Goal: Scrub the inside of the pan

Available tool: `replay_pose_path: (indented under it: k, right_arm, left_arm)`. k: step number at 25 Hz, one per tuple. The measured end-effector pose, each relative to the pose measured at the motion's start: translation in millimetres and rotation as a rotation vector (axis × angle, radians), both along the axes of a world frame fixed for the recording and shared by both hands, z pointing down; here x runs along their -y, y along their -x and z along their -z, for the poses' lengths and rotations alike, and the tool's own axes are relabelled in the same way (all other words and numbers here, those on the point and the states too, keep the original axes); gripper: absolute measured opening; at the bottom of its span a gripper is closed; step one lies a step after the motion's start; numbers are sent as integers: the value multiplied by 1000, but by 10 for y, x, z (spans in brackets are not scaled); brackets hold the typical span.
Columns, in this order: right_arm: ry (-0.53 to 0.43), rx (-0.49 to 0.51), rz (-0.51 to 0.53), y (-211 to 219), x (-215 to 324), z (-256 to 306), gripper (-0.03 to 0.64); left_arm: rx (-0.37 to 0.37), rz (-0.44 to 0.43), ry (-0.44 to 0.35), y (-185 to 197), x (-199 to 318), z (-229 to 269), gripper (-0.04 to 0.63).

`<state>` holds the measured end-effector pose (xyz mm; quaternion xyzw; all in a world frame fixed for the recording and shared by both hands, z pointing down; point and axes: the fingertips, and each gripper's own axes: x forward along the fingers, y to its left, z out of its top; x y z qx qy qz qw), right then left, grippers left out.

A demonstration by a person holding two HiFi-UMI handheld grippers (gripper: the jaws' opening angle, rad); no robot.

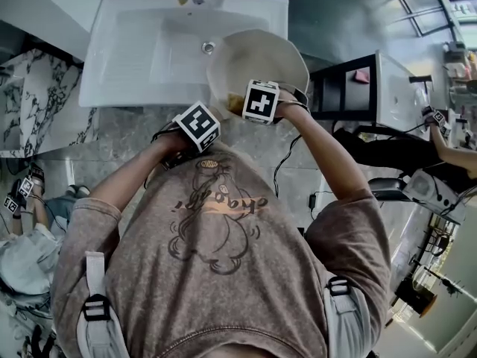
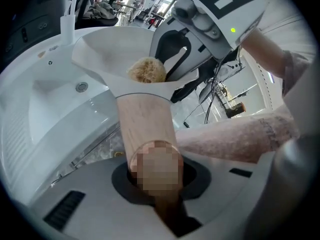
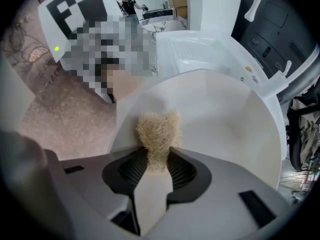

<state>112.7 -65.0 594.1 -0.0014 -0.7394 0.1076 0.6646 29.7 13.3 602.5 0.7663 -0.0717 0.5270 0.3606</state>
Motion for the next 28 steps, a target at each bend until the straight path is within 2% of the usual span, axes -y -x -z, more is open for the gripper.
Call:
replay_pose_path:
  k: [8,11,17,22,28]
  right_arm:
    - [-12,16,-21,192,139,-111,140]
    - [-48,-38,-18,146,229,-157,140]
    - [-81,-65,-27,154,386,-246,140]
    - [-95,-75,-103,150,506,-295,140]
    - [-170,-68,-171,215,752,-323,141]
  left_arm:
    - [0,-3,7,-2,-11,-13,63]
    - [0,-5,13,-9,-19,-1,61]
    - [0,-7,14,-14,-18,-2,60]
    - [6,-12,8,-1,-31,-18,61]
    - [10,-15,6,-2,-23,-14,61]
